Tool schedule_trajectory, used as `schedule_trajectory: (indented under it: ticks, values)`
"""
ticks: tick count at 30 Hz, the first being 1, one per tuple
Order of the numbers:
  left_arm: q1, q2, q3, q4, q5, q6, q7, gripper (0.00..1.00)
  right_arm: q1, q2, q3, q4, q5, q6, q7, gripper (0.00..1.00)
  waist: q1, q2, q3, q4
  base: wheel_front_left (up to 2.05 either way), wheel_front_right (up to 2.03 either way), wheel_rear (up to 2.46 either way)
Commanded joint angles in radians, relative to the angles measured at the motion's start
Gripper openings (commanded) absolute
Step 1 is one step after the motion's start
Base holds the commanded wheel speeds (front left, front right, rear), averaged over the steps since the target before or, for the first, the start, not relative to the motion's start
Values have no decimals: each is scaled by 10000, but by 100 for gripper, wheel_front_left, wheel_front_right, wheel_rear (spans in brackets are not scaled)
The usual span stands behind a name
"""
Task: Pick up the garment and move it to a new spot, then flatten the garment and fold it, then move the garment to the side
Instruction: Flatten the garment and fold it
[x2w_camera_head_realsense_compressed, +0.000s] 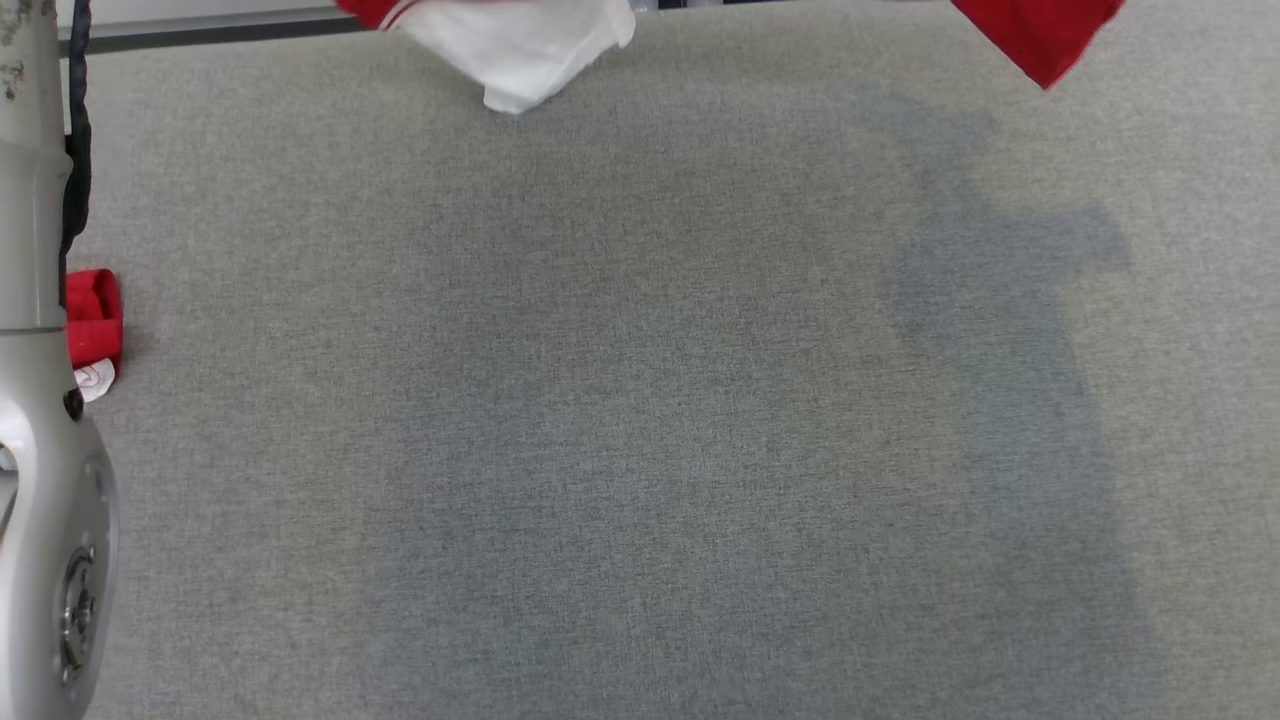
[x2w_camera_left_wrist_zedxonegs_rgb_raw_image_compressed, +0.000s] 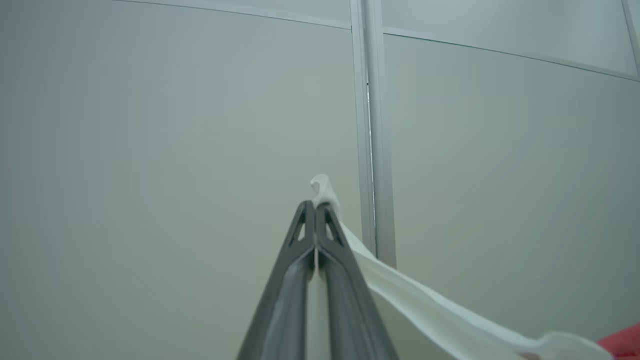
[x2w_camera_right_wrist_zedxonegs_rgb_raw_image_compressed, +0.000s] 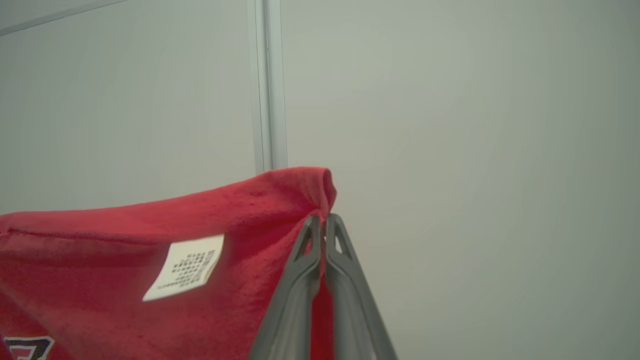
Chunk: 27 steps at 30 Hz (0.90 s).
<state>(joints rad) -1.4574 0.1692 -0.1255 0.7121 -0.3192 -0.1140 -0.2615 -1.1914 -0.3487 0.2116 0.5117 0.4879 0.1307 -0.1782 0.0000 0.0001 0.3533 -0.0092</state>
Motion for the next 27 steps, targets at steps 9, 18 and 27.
schedule_trajectory:
  ticks: [9, 18, 27]
  values:
    - [1001, -401, 416, 2607, -361, -81, -31, 0, -522, 628, 2021, 2944, 454, 0, -633, 0, 0, -1, 893, 300, 0, 0, 0]
    - [3467, -608, 1075, 2924, -547, -132, -36, 0, 1372, 712, 2999, 3540, 1611, 0, -877, 0, 0, -1, 1299, 390, 0, 0, 0]
    - [6783, -771, 1913, 950, -385, -176, -35, 0, 5078, 791, 1822, 1066, 1533, 0, -878, 0, 0, -1, 595, 313, 0, 0, 0]
